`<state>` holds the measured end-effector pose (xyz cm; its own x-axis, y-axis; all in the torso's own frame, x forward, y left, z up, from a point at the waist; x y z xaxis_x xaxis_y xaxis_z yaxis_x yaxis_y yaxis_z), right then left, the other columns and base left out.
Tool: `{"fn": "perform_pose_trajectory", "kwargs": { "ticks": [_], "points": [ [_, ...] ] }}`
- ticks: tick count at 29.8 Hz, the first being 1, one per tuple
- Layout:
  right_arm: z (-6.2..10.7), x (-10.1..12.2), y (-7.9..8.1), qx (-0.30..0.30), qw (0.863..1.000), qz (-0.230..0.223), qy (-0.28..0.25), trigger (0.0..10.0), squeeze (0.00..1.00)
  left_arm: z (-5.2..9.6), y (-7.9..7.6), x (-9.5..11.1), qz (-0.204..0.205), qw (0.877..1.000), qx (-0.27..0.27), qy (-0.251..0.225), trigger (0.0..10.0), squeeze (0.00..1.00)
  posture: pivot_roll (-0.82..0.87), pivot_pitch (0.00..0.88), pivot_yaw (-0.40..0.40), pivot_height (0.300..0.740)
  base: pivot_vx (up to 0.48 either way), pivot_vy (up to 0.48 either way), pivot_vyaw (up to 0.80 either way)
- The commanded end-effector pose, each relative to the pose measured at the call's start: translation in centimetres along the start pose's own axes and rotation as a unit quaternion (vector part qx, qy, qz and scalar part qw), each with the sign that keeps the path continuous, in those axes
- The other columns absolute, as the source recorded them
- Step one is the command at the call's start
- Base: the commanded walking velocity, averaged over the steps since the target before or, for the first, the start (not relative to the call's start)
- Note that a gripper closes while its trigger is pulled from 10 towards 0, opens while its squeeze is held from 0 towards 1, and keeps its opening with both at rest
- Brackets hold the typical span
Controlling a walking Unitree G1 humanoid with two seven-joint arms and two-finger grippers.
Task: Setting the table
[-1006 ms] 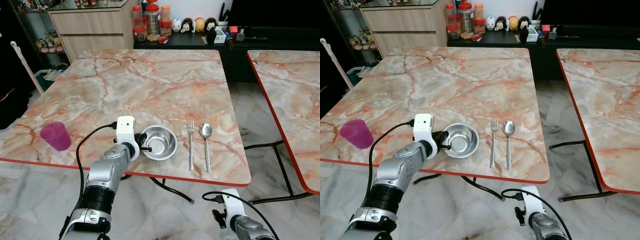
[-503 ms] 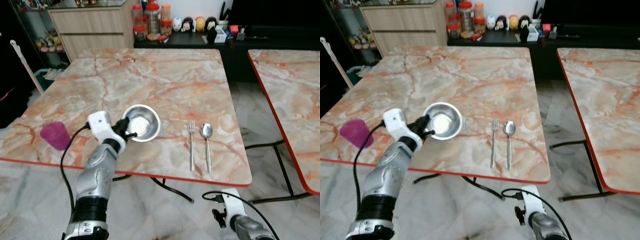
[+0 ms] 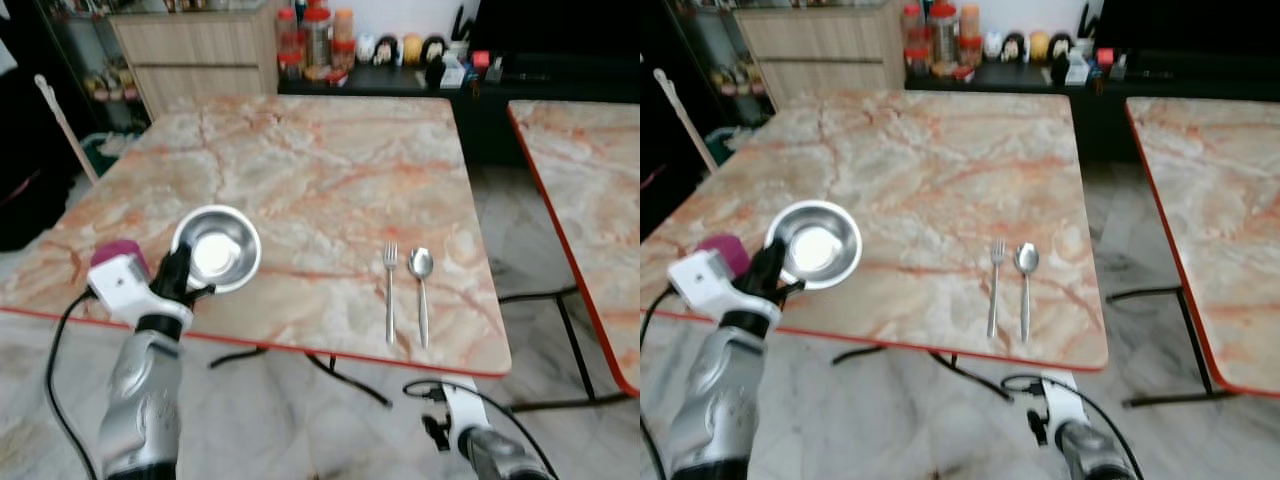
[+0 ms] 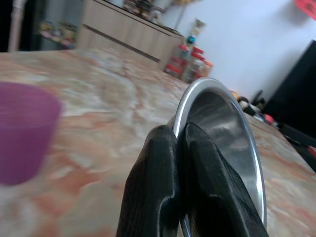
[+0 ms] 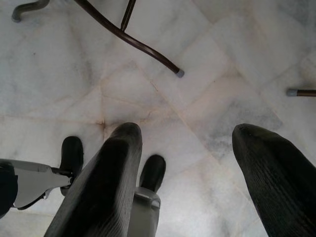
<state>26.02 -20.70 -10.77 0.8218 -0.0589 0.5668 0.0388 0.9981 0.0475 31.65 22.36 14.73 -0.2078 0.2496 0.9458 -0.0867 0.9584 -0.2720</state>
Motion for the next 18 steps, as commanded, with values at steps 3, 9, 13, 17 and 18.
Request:
{"fn": "perform_pose_trajectory", "kwargs": {
  "ticks": [3, 9, 13, 17, 18],
  "points": [
    [0.0, 0.2, 0.1, 0.003, 1.0, -0.005, -0.005, 10.0, 0.0, 1.5, 1.5, 0.5, -0.032, 0.999, 0.022, 0.004, 10.0, 0.0, 0.07, 0.017, 0.031, 0.74, 0.0, 0.0, 0.0],
    [0.0, 0.2, 0.0, 0.003, 1.0, -0.004, -0.005, 10.0, 0.0, 4.0, 3.5, 0.5, -0.05, 0.997, 0.06, 0.015, 10.0, 0.0, 0.08, 0.022, 0.027, 0.74, 0.0, 0.0, 0.0],
    [0.0, 0.1, -0.1, 0.003, 1.0, -0.003, -0.005, 10.0, 0.0, 5.1, 3.7, 0.5, -0.059, 0.996, 0.066, 0.021, 10.0, 0.0, 0.09, 0.027, 0.026, 0.74, 0.0, 0.0, 0.0],
    [0.1, 0.1, -0.2, 0.003, 1.0, -0.003, -0.004, 10.0, 0.0, 6.5, 4.5, 0.4, -0.057, 0.994, 0.089, 0.026, 10.0, 0.0, 0.09, 0.031, 0.024, 0.74, 0.0, 0.0, 0.0],
    [0.1, 0.1, -0.2, 0.003, 1.0, -0.003, -0.004, 10.0, 0.0, 6.9, 4.7, 0.4, -0.058, 0.993, 0.096, 0.027, 10.0, 0.0, 0.1, 0.034, 0.021, 0.74, 0.0, 0.0, 0.0]
  ]
}}
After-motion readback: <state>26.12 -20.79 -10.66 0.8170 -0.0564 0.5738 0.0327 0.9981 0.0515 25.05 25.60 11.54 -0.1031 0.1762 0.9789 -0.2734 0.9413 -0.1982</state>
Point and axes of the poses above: a point about 5 cm out from each wrist's last joint towards the gripper, its own z axis pointing back from the gripper into the wrist, its own x axis along the axis of the wrist's last joint, y = z × x, the point moved 6 cm from there along -z, pointing out of the wrist towards the gripper, and after that the axes turned 10 degrees about -z, right-handed, at the moved point
